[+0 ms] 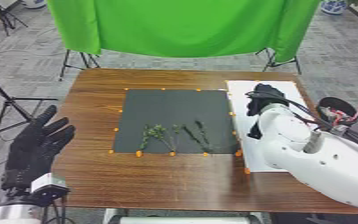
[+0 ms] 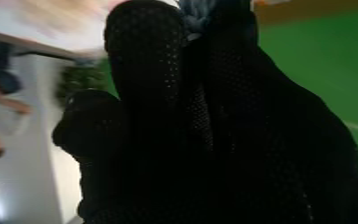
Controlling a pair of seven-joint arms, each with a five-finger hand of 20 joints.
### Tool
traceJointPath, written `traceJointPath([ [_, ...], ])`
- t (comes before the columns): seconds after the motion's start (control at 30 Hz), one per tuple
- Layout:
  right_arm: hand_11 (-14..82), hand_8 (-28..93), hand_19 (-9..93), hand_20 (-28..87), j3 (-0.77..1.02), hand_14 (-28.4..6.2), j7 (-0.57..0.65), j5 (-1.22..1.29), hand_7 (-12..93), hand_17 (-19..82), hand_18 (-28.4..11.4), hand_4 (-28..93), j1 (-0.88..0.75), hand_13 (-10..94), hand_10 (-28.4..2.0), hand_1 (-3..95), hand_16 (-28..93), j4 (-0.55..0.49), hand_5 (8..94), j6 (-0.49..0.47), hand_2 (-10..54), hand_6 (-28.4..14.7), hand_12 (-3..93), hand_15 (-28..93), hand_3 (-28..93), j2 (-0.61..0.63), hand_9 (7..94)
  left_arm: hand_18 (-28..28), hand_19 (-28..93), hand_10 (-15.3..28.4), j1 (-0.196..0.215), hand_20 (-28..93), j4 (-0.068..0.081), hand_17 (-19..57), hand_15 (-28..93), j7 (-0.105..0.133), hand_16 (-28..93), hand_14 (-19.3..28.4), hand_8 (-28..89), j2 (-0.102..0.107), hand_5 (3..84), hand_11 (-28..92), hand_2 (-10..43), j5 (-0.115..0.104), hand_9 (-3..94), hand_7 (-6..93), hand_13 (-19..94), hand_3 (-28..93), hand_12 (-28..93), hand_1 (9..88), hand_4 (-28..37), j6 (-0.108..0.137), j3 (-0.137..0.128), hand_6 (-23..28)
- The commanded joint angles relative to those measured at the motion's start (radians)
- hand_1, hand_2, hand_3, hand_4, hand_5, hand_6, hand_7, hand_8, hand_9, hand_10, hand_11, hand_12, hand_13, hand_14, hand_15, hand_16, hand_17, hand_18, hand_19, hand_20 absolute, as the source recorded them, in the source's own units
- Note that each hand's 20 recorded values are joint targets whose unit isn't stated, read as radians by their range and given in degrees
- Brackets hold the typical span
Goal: Arrange flowers
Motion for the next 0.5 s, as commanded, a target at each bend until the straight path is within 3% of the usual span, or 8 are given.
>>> traceJointPath([
  [0.03,7.7,12,93,7,-0.005,-2.6,-0.125,0.067,27,61,-11.4,-28,0.133,88,-9.1,63.6,25,-0.058,78.9,-0.001,-9.5,-1.9,31.9,45,74,-0.145,92.9,25.6,51,19.0,0.099,5,-0.02,-7.9,56,0.035,-12,25.9,-8,0.004,35.7,29,7.1,-0.029,31.3,10.3,20,65,11,30.0,-20.5,0.029,-0.08,9.1],
  [0.17,7.5,11,93,10,-0.036,-2.5,-0.186,0.102,28,60,-11.3,-28,0.175,88,-8.6,63.3,25,-0.059,78.0,-0.02,-9.5,-1.1,32.3,47,73,-0.257,92.7,25.7,51,19.0,0.12,5,-0.021,-7.9,56,0.042,-12,25.8,-8,-0.003,35.5,29,7.1,-0.045,31.0,10.3,20,65,11,30.1,-20.6,0.034,-0.1,9.1],
  [0.27,7.5,10,93,13,-0.083,-2.4,-0.243,0.097,28,59,-11.2,-27,0.203,87,-8.7,62.9,24,-0.041,77.3,-0.01,-9.5,-0.8,32.6,47,74,-0.337,92.5,25.7,51,18.9,0.11,5,-0.019,-7.9,56,0.022,-12,25.8,-8,-0.025,35.3,29,7.1,-0.038,30.7,10.3,20,65,11,30.1,-20.6,0.039,-0.106,8.9],
  [0.3,7.6,10,93,14,-0.072,-2.4,-0.252,0.095,29,58,-11.0,-27,0.188,87,-8.7,62.7,24,-0.036,77.1,-0.036,-9.5,-0.6,32.9,48,74,-0.368,92.1,25.7,51,18.8,0.105,5,-0.019,-7.9,56,0.004,-12,25.7,-8,-0.04,35.3,29,7.0,-0.027,30.6,10.3,20,65,11,30.1,-20.6,0.035,-0.106,8.9],
  [0.33,7.6,10,93,14,-0.095,-2.4,-0.266,0.101,29,58,-11.0,-27,0.202,86,-8.7,62.7,25,-0.027,77.0,-0.027,-9.5,-0.5,32.9,48,74,-0.391,92.0,25.7,51,18.8,0.105,5,-0.017,-7.9,56,0.013,-12,25.7,-8,-0.039,35.3,29,7.0,-0.031,30.6,10.3,20,65,11,30.1,-20.6,0.035,-0.104,8.9],
  [0.37,7.6,9,93,14,-0.123,-2.3,-0.271,0.099,29,57,-11.0,-27,0.216,86,-8.4,62.6,25,-0.019,76.6,-0.01,-9.5,-0.2,32.9,48,74,-0.411,91.9,25.7,51,18.8,0.096,5,-0.017,-7.9,56,-0.008,-12,25.7,-8,-0.055,35.3,29,7.0,-0.015,30.5,10.3,20,65,11,30.1,-20.6,0.033,-0.106,8.9],
  [0.47,7.4,9,93,15,-0.17,-2.3,-0.295,0.07,30,57,-11.0,-27,0.222,86,-8.0,62.4,25,0.021,76.0,-0.008,-9.5,0.1,32.7,49,73,-0.478,91.5,25.7,51,18.9,0.074,5,-0.007,-7.9,56,-0.029,-12,25.7,-8,-0.074,35.2,28,7.0,-0.003,30.6,10.5,20,65,11,30.1,-20.5,0.024,-0.095,8.9],
  [0.5,7.5,9,93,15,-0.182,-2.3,-0.292,0.075,30,57,-11.0,-27,0.219,86,-8.0,62.2,25,0.032,76.0,-0.007,-9.5,0.2,32.7,49,74,-0.498,91.4,25.7,51,18.9,0.053,5,-0.003,-7.9,56,-0.054,-12,25.7,-8,-0.093,35.2,28,7.0,0.015,30.5,10.5,20,65,11,30.1,-20.6,0.019,-0.088,8.9],
])
